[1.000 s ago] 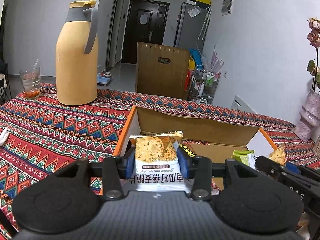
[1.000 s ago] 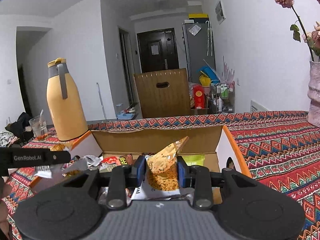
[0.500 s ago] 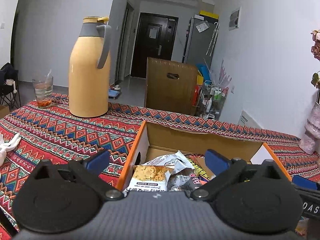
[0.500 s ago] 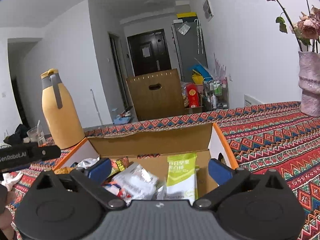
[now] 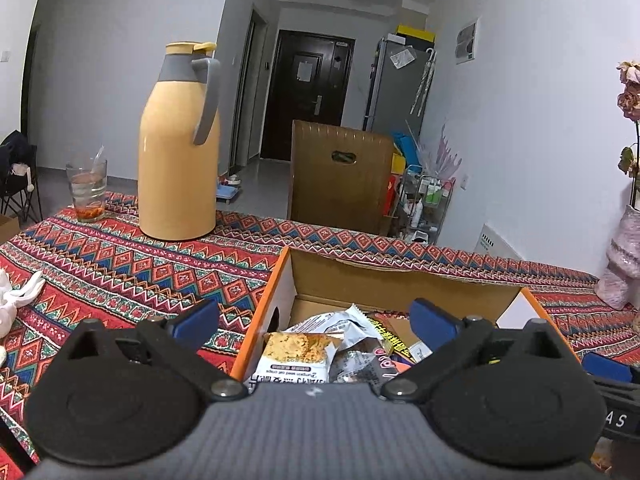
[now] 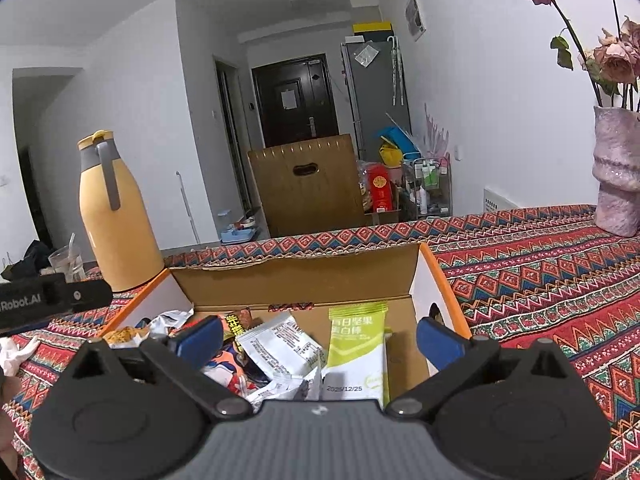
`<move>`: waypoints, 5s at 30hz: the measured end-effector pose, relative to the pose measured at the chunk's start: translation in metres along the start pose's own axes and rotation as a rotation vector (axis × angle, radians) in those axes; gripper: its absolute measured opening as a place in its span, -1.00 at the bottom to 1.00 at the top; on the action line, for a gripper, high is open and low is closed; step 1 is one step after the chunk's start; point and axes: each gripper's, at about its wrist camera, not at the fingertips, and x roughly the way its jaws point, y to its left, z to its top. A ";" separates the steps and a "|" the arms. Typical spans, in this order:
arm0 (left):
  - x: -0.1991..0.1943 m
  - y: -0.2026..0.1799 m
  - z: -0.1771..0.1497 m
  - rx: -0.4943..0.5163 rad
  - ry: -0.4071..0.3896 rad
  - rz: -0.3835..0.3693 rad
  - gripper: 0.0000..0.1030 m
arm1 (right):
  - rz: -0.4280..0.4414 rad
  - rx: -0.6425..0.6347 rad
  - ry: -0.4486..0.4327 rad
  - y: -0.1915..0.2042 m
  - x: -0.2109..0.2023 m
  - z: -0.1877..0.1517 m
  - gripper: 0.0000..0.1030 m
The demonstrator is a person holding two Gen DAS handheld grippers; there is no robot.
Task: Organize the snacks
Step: 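Withdraw both tools from the box back toward the remaining snacks, then grasp a white printed packet with the right gripper, then grasp the pink packet with the left gripper while the right gripper holds the white packet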
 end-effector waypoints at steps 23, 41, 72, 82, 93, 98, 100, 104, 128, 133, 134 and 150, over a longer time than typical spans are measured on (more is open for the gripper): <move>-0.084 0.000 0.014 0.045 -0.067 -0.031 1.00 | -0.027 -0.044 -0.073 0.005 -0.074 0.007 1.00; -0.128 0.029 -0.048 0.100 0.039 -0.029 1.00 | -0.040 -0.049 -0.011 0.006 -0.144 -0.054 1.00; -0.106 0.049 -0.105 0.059 0.126 -0.080 1.00 | -0.094 -0.032 0.170 -0.001 -0.128 -0.114 1.00; -0.105 0.052 -0.105 0.043 0.129 -0.075 1.00 | -0.102 -0.070 0.153 0.006 -0.131 -0.104 0.99; -0.103 0.056 -0.105 0.018 0.139 -0.069 1.00 | -0.077 -0.132 0.189 0.041 -0.105 -0.089 0.93; -0.100 0.059 -0.105 -0.001 0.149 -0.064 1.00 | -0.120 -0.142 0.221 0.053 -0.086 -0.089 0.89; -0.099 0.060 -0.105 -0.006 0.152 -0.060 1.00 | -0.129 -0.144 0.237 0.056 -0.079 -0.090 0.84; -0.098 0.062 -0.105 -0.016 0.159 -0.055 1.00 | -0.145 -0.154 0.269 0.058 -0.070 -0.093 0.56; -0.094 0.065 -0.104 -0.035 0.172 -0.050 1.00 | -0.092 -0.125 0.195 0.037 -0.106 -0.091 -0.71; -0.094 0.065 -0.105 -0.036 0.174 -0.043 1.00 | -0.086 -0.106 0.174 0.028 -0.116 -0.091 -0.71; -0.094 0.065 -0.105 -0.037 0.174 -0.042 1.00 | -0.085 -0.104 0.171 0.027 -0.117 -0.092 -0.71; -0.090 0.016 -0.086 0.135 0.245 -0.006 1.00 | -0.076 -0.105 0.095 -0.008 -0.116 -0.077 -0.71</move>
